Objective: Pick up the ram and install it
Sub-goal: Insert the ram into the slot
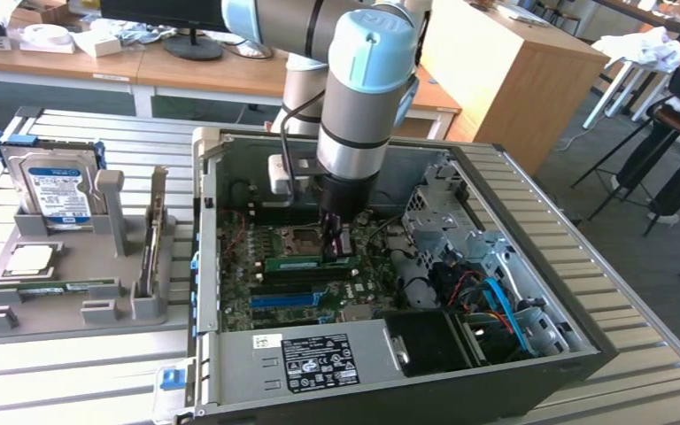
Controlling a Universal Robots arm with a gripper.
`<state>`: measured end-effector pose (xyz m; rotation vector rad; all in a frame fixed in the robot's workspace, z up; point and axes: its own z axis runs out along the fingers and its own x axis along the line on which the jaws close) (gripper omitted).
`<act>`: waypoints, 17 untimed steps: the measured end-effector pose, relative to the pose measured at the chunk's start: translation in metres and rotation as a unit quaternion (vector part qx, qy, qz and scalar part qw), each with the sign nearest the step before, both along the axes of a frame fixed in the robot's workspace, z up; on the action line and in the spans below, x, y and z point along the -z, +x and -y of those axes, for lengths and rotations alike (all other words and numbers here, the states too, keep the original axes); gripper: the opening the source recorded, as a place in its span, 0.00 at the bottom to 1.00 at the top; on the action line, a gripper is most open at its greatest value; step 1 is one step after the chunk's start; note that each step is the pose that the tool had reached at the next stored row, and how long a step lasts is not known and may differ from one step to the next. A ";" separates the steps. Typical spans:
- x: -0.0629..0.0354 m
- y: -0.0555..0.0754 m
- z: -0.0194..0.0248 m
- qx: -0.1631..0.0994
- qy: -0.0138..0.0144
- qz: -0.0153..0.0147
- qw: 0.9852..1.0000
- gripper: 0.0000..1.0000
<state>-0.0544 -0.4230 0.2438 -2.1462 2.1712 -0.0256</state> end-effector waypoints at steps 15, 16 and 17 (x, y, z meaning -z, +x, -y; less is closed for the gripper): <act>0.0002 0.000 -0.0032 0.010 0.000 0.000 1.000 0.12; 0.0002 0.000 -0.0032 0.010 0.000 0.000 1.000 0.12; 0.0003 0.000 -0.0032 0.010 0.000 0.000 1.000 0.12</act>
